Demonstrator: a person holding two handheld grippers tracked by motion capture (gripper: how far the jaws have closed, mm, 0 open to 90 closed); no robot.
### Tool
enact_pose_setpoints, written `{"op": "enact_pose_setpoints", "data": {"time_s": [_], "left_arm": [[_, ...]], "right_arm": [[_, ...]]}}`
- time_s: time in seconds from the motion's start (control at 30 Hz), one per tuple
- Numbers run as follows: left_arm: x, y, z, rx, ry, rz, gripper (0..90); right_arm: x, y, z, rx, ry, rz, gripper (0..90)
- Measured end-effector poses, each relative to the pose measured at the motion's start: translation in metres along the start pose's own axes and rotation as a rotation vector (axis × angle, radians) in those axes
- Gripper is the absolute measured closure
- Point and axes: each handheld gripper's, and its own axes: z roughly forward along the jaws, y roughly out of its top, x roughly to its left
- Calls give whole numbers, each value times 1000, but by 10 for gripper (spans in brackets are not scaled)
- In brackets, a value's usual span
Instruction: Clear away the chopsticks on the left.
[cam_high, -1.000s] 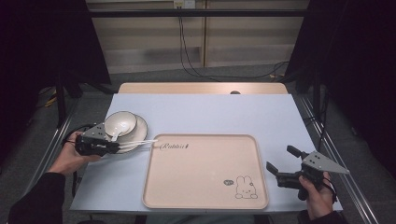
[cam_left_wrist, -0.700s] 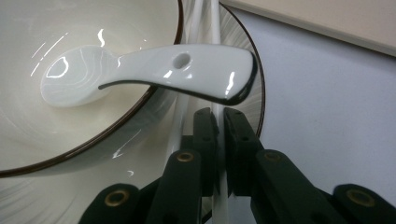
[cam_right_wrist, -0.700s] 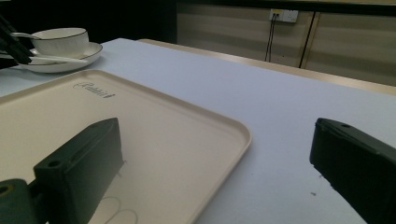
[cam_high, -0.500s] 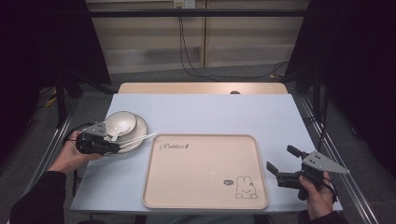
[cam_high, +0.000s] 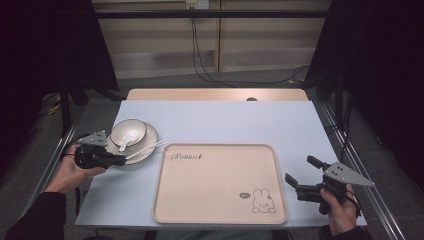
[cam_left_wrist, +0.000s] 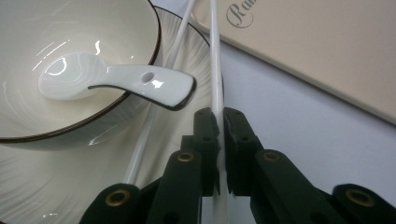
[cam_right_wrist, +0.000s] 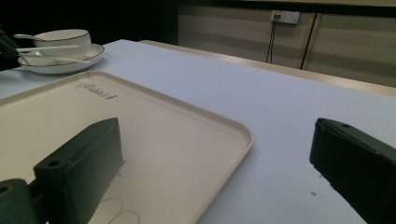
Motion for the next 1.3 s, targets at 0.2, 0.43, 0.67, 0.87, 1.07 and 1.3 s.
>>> {"op": "enact_pose_setpoints", "data": {"time_s": [0.2, 0.43, 0.67, 0.87, 1.07, 1.3], "left_arm": [[-12, -1, -9, -42, 30, -78, 847], [-28, -2, -15, -85, 57, -151, 847], [-49, 0, -18, -135, 111, -245, 847], [-72, 2, -17, -164, 140, -287, 848], [-87, 3, -16, -181, 177, -359, 848], [-111, 8, -6, -195, 194, -460, 848]], "right_arm": [[1, 0, 0, -1, 4, 7, 18], [1, 0, 0, 1, 7, 7, 19], [1, 0, 1, 0, 4, 10, 19], [1, 0, 1, 2, 10, 8, 19], [1, 0, 1, 3, 12, 10, 19], [2, 1, 2, 0, 8, 10, 19]]}}
